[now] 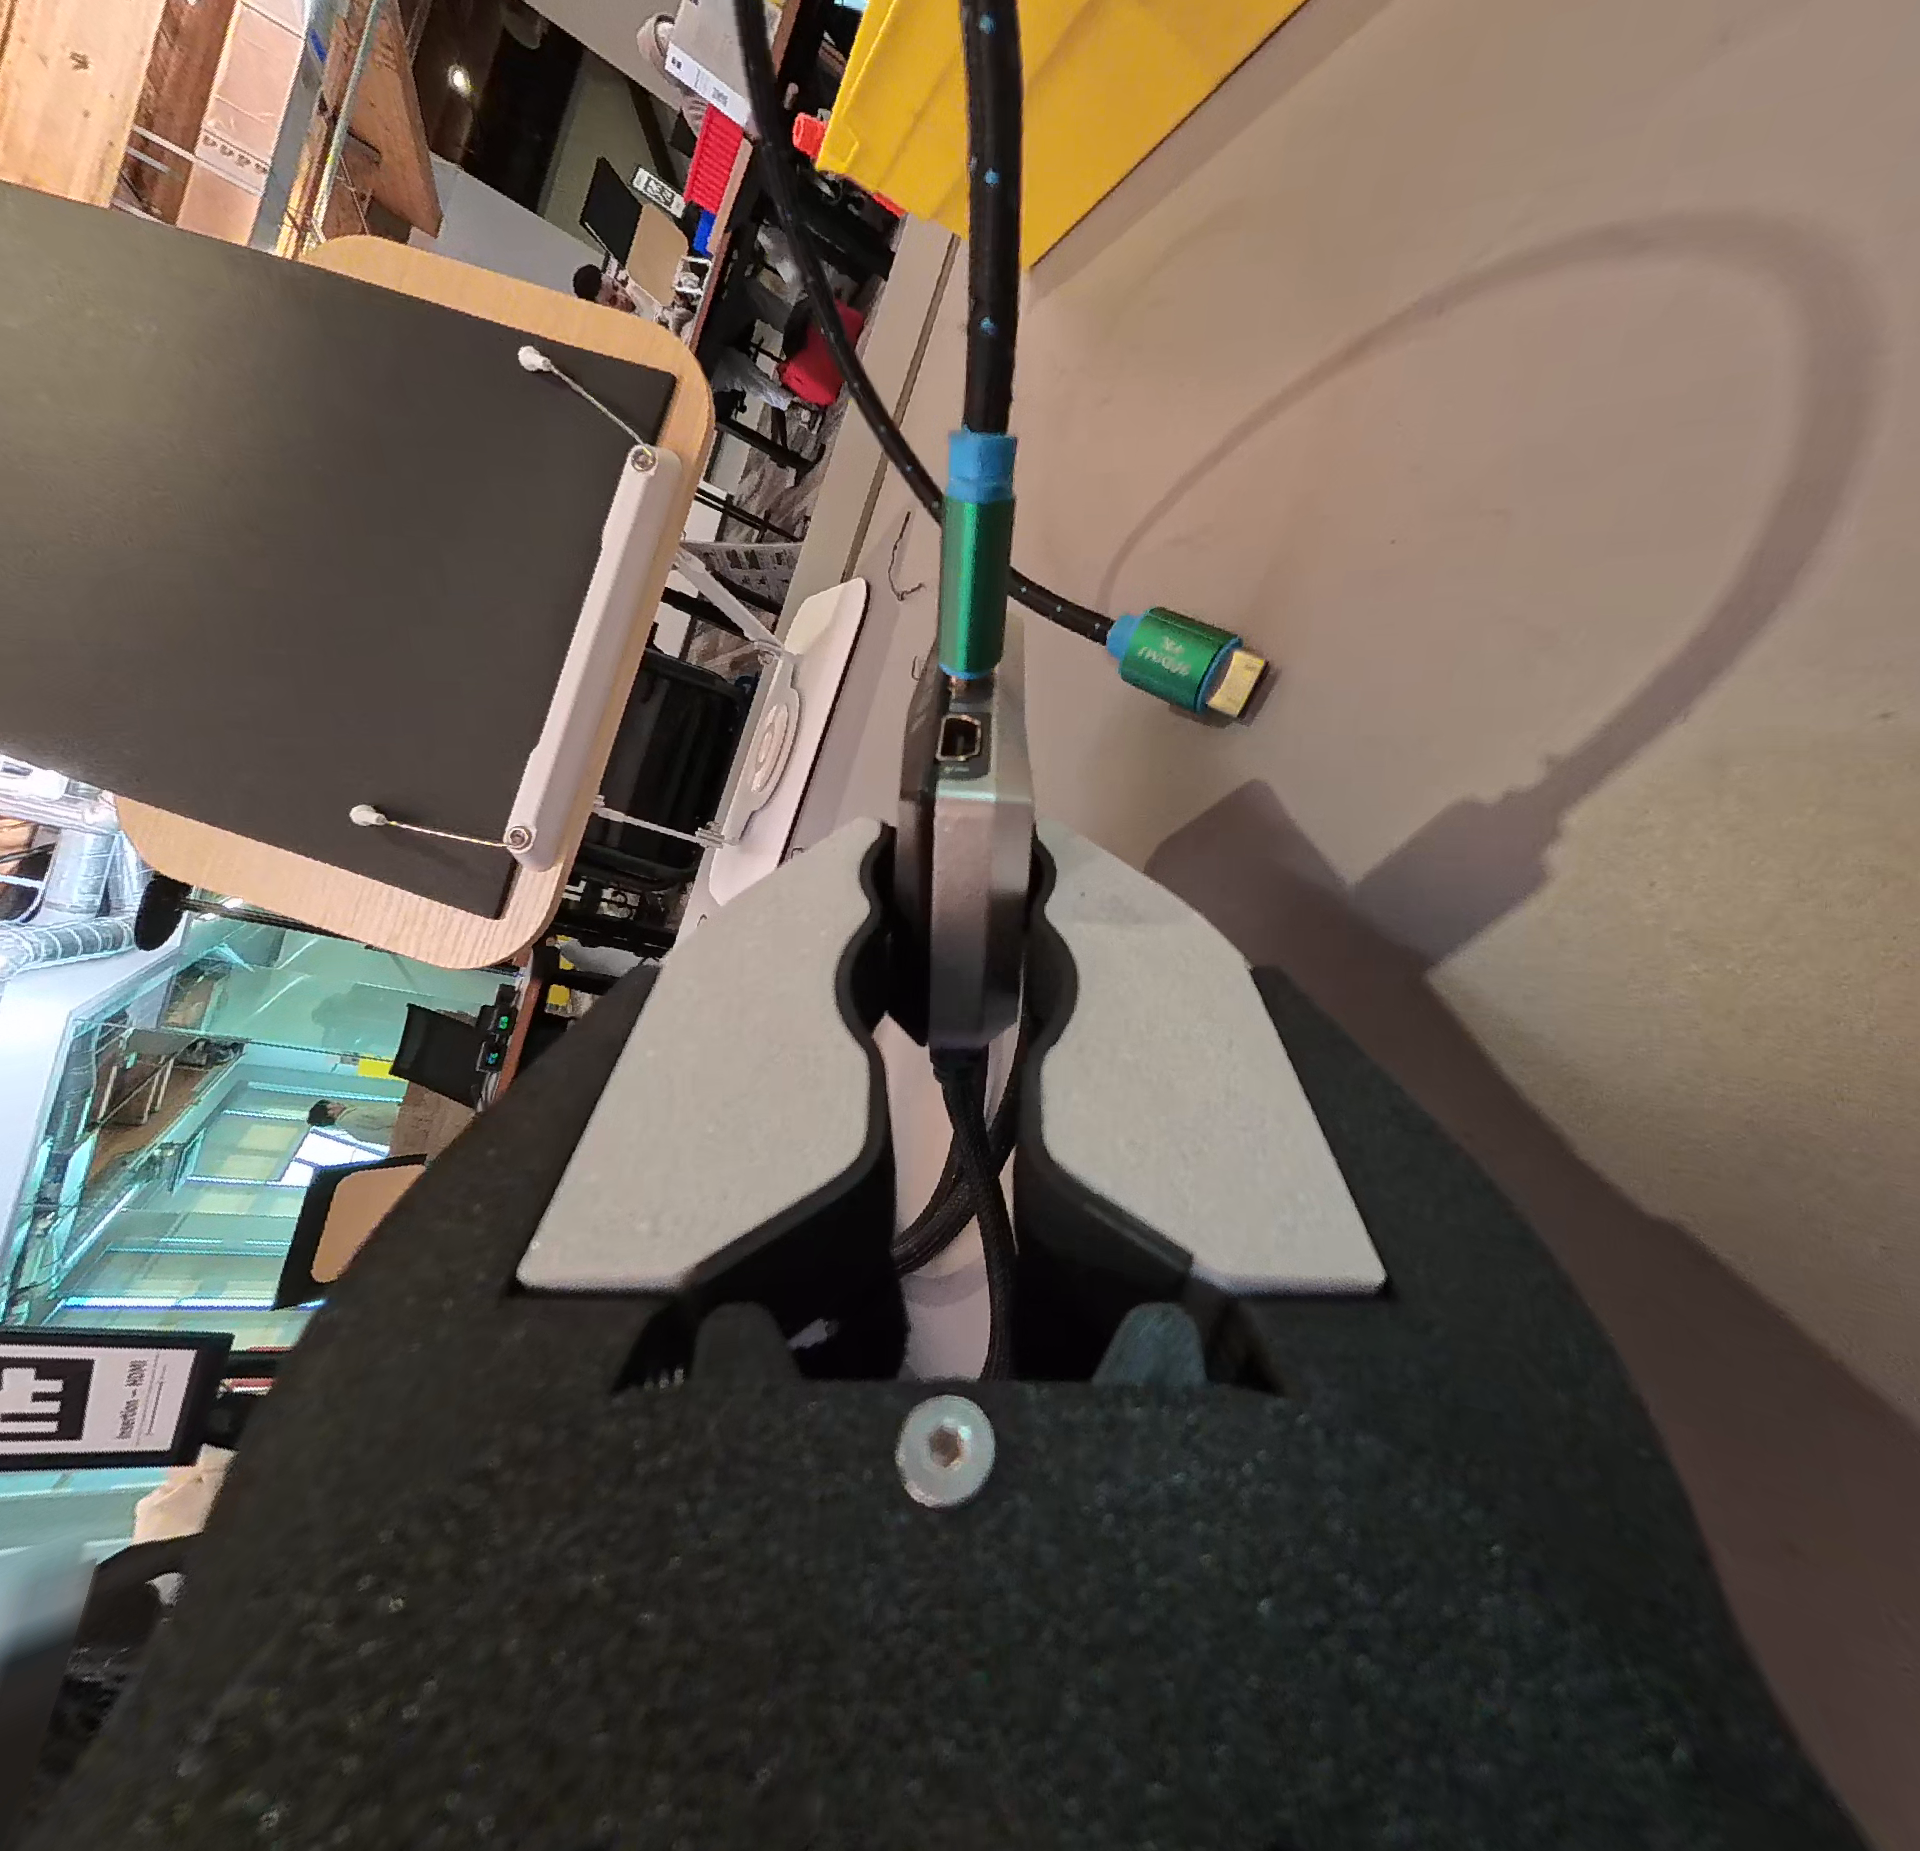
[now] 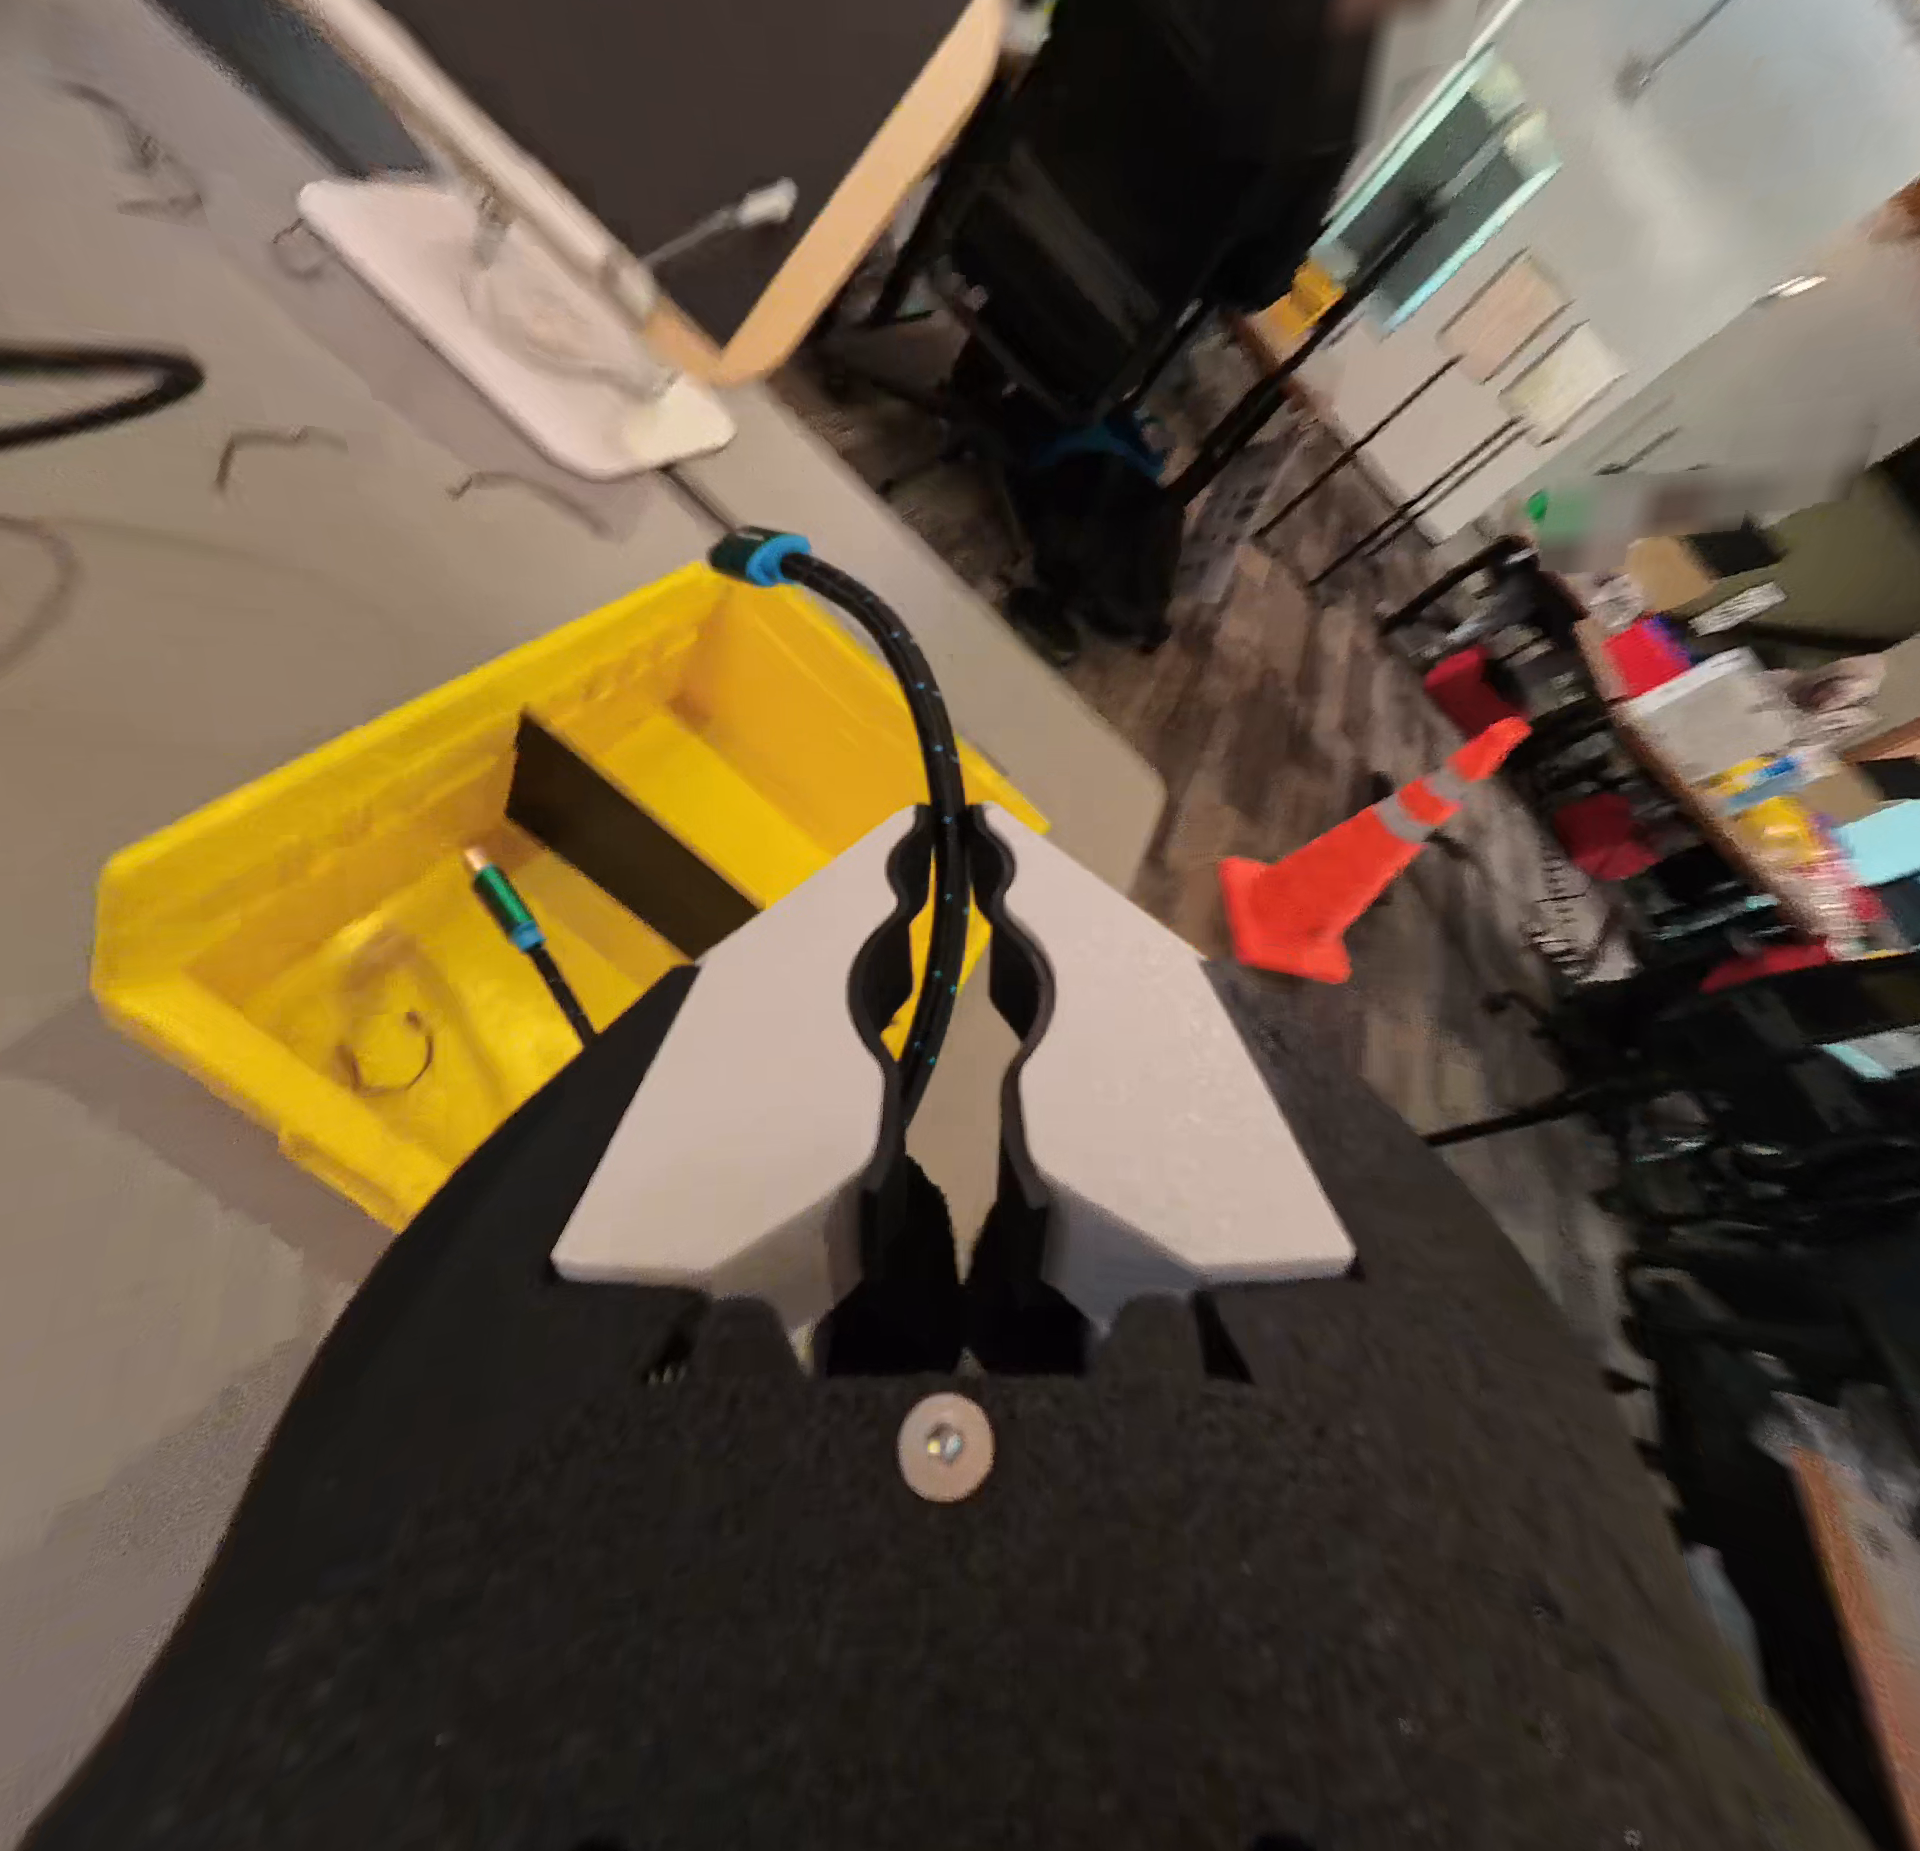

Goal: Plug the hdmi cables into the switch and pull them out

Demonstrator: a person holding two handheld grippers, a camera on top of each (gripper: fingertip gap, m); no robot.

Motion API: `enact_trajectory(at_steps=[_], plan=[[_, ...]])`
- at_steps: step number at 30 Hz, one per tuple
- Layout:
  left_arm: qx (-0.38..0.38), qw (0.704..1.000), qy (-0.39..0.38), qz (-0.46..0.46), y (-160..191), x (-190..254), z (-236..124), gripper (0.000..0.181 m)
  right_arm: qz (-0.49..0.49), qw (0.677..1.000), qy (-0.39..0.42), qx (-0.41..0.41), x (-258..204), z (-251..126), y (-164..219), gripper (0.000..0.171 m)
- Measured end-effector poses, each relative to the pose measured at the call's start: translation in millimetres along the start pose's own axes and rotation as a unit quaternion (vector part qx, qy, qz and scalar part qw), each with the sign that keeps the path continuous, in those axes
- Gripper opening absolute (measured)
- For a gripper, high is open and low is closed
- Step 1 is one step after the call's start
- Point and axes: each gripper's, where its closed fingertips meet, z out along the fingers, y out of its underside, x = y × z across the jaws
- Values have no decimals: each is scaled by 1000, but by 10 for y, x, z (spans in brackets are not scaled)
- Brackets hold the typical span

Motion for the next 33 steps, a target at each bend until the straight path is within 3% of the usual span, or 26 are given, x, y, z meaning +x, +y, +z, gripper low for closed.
enact_trajectory(at_steps=[6,14,17,26,29,31,33], plan=[[-2,1000,2,4,-5,27,16,22,-34,988,-109,-101,-377,619,782,6],[0,1000,2,7,-2,40,24,21,-157,955,-198,-154,-708,1002,1080,6],[-1,1000,4,9,14,48,14,21,-115,959,-223,-134,-767,1031,1056,6],[3,1000,-5,2,-7,12,19,21,-157,927,-179,-290,-926,1332,1580,8],[17,1000,-16,-12,-36,-51,-19,21,-116,944,-145,-274,-913,1307,1461,11],[28,999,-26,-23,-55,-99,-50,21,-66,957,-124,-253,-861,1189,1298,25],[36,998,-31,-35,-69,-135,-69,21,-21,968,-93,-230,-786,1012,1108,29]])
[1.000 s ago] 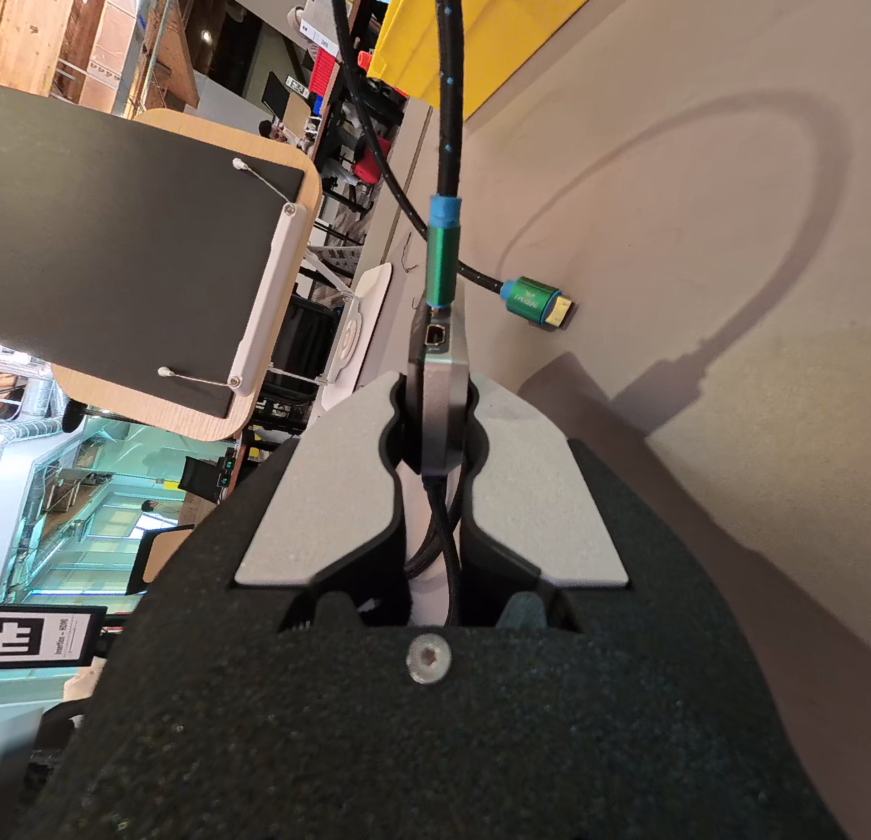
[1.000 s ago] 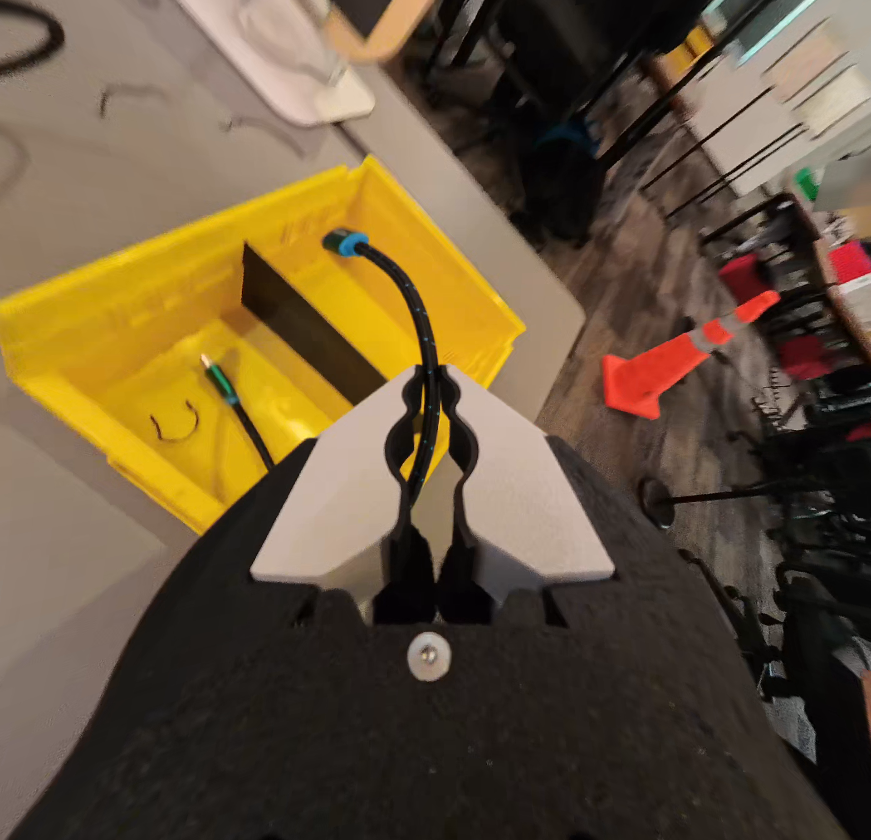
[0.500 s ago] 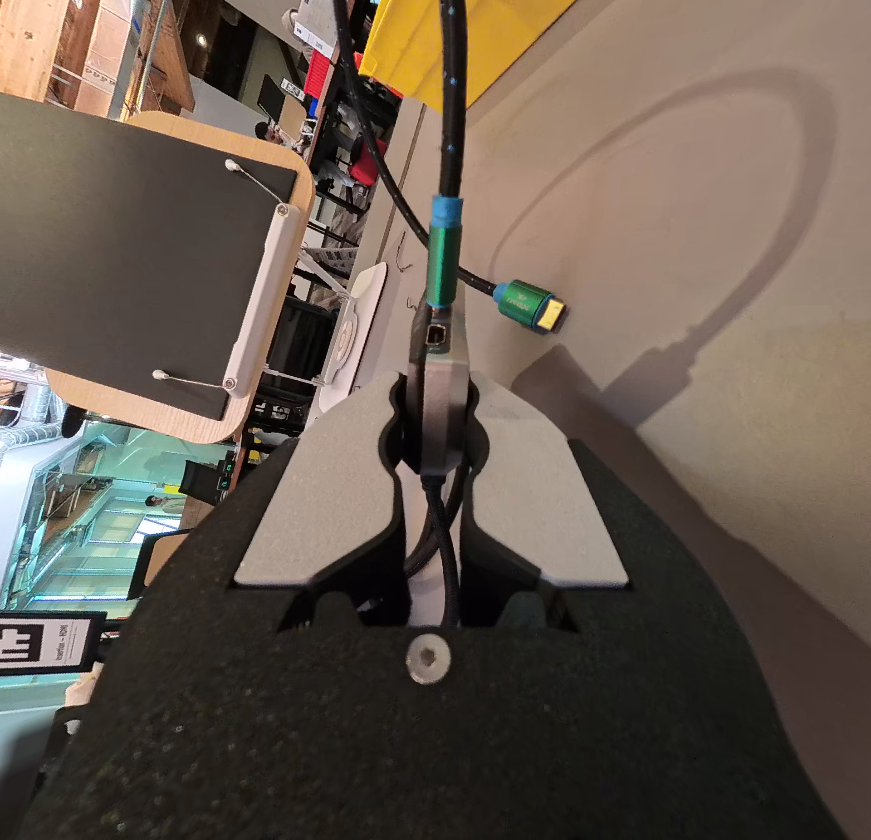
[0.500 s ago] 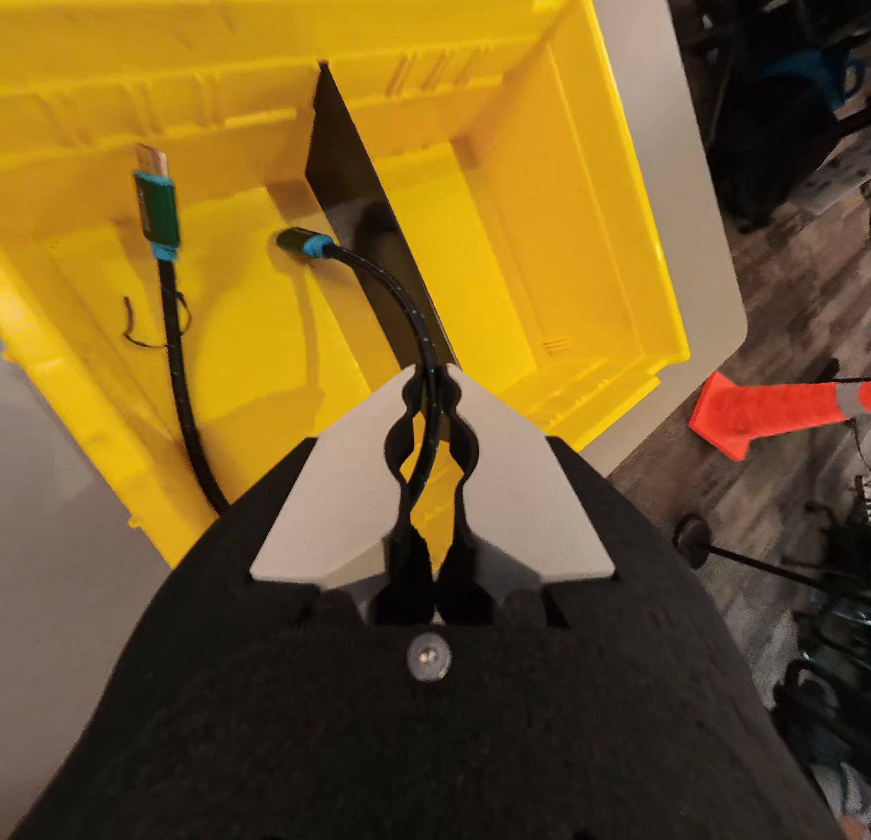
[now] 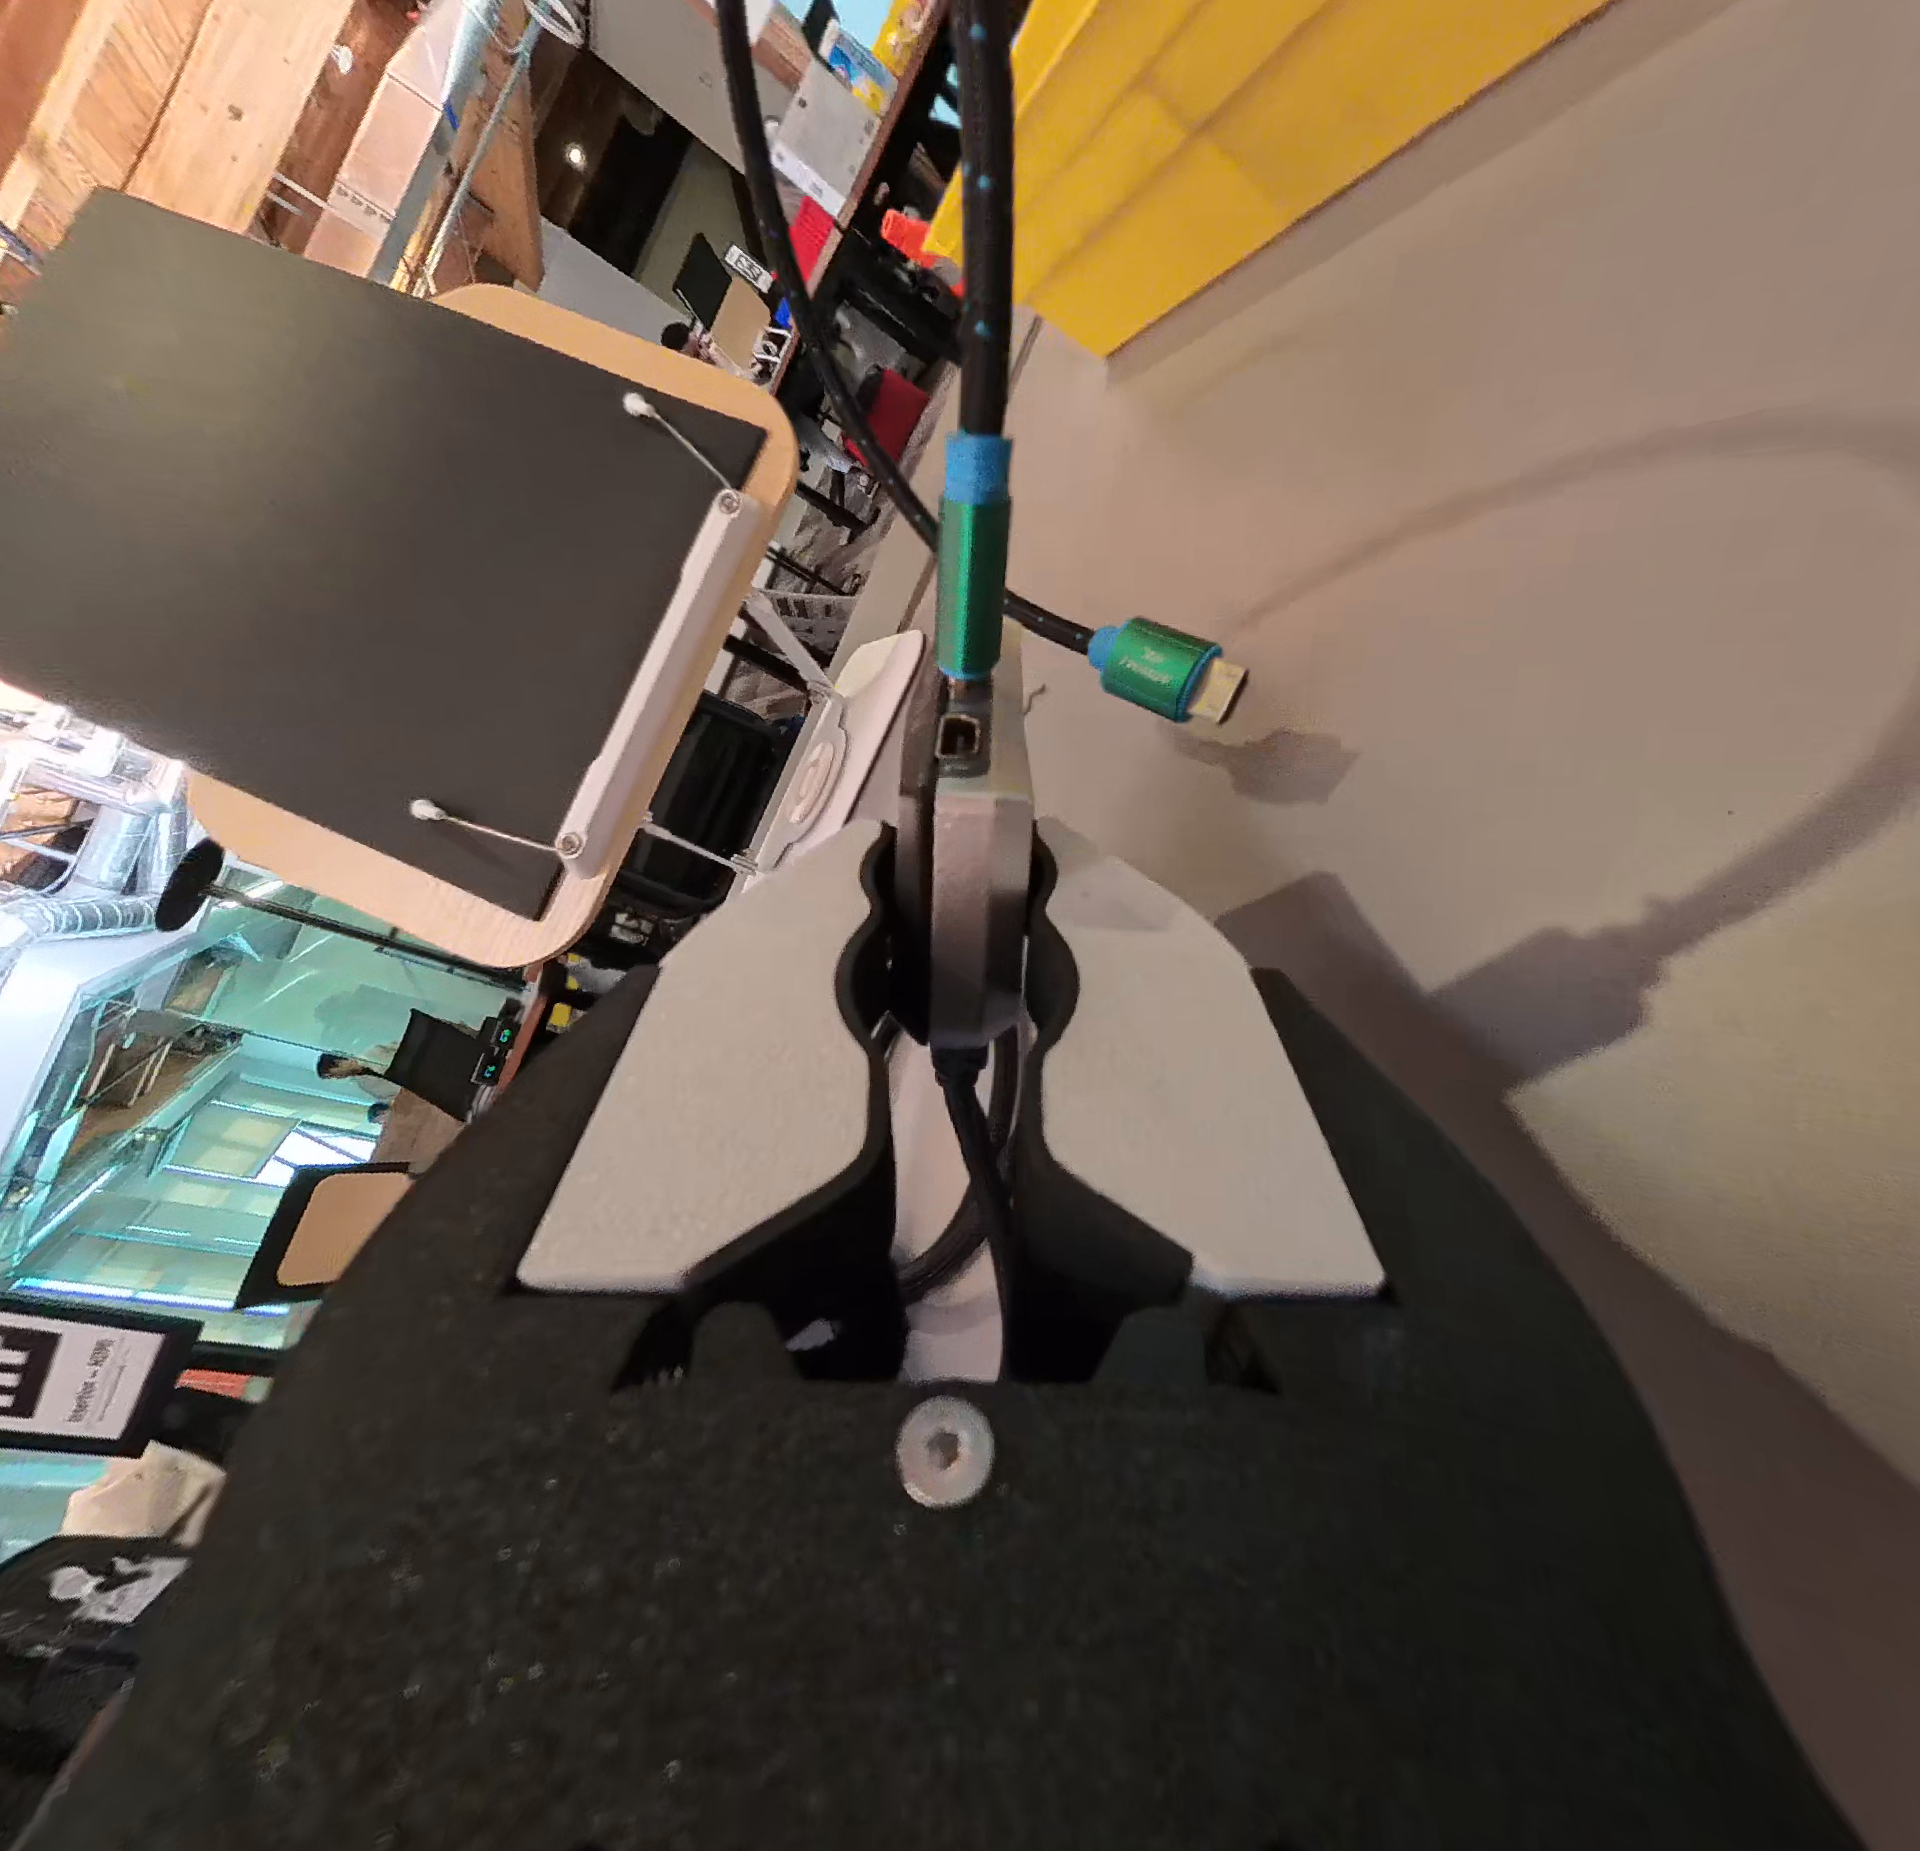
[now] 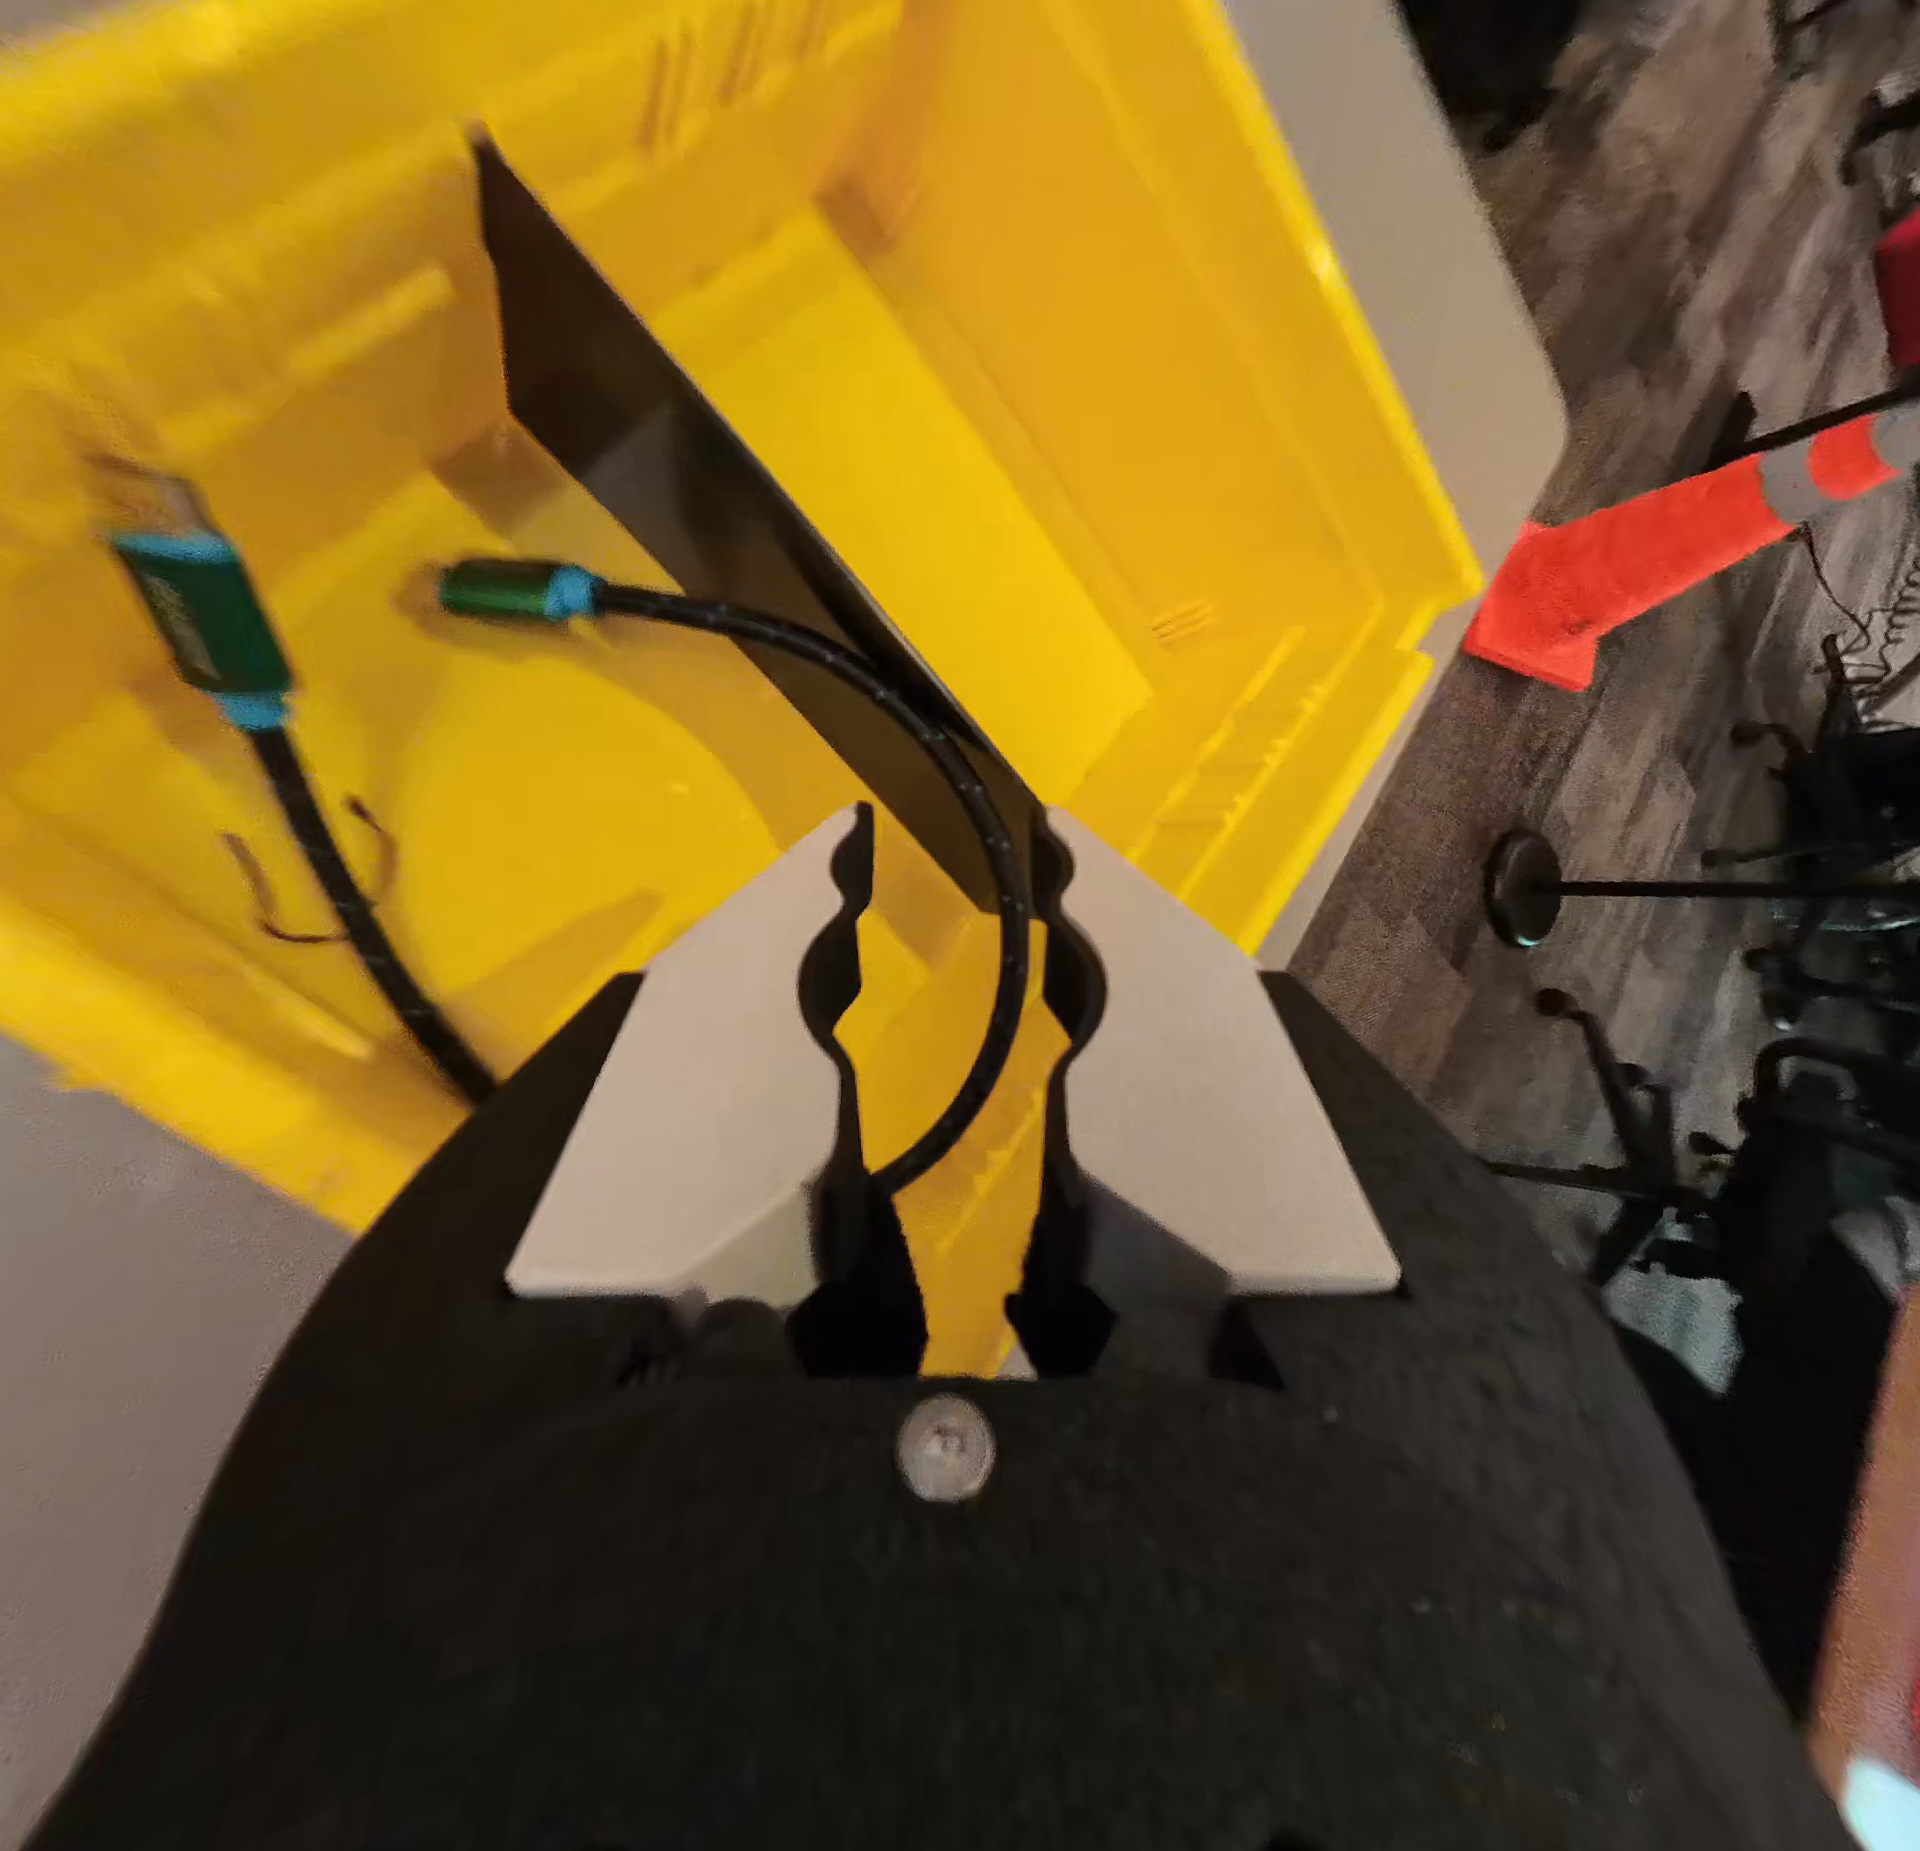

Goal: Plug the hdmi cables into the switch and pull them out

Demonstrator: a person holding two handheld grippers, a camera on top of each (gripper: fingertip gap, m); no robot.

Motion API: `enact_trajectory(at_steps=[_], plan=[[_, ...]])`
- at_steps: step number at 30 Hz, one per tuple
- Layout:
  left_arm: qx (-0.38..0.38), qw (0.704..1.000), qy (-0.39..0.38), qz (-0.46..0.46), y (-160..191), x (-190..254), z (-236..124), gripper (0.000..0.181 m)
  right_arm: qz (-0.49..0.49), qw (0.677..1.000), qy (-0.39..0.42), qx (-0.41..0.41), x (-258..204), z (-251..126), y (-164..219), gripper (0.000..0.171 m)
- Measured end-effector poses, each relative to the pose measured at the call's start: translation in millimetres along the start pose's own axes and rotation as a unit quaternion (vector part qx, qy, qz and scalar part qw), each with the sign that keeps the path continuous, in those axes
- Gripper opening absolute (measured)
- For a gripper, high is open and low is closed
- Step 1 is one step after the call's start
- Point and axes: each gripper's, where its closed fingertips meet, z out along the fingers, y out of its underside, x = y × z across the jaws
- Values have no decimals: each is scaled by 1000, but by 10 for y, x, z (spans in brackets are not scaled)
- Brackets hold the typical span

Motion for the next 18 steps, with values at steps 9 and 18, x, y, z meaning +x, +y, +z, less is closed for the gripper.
enact_trajectory(at_steps=[9,18], plan=[[33,999,-12,-11,-199,-28,-15,21,158,913,-244,285,-1860,-1088,-1383,40],[49,999,-10,11,-361,82,-55,21,186,890,-210,359,-2860,-920,-2041,36]])
